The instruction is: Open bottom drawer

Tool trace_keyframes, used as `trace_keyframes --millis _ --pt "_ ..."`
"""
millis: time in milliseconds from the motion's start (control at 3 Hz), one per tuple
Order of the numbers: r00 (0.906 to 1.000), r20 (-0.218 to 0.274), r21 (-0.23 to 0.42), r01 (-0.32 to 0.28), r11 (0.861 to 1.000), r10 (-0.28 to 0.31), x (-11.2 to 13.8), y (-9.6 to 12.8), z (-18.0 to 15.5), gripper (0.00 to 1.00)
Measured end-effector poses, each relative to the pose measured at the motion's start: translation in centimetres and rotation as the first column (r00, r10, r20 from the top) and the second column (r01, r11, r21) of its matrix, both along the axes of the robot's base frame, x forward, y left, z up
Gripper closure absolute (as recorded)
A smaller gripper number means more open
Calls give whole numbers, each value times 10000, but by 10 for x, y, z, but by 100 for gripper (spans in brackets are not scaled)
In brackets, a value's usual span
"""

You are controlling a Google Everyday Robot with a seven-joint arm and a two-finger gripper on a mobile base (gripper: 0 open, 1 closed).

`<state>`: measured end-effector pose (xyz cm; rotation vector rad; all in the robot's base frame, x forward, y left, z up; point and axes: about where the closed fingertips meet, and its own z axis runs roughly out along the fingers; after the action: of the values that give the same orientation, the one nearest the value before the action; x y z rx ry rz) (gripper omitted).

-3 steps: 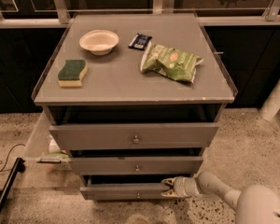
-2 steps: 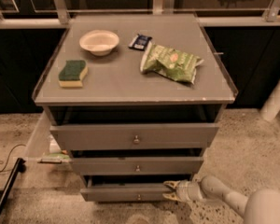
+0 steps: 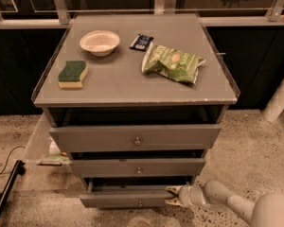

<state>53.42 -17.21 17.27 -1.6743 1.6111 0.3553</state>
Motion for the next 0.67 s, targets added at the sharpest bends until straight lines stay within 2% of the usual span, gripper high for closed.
trace_keyframes --millis 333,667 --pt "10000 0 0 0 10000 0 0 0 0 83" --pt "10000 -3 1 0 10000 0 0 0 0 59"
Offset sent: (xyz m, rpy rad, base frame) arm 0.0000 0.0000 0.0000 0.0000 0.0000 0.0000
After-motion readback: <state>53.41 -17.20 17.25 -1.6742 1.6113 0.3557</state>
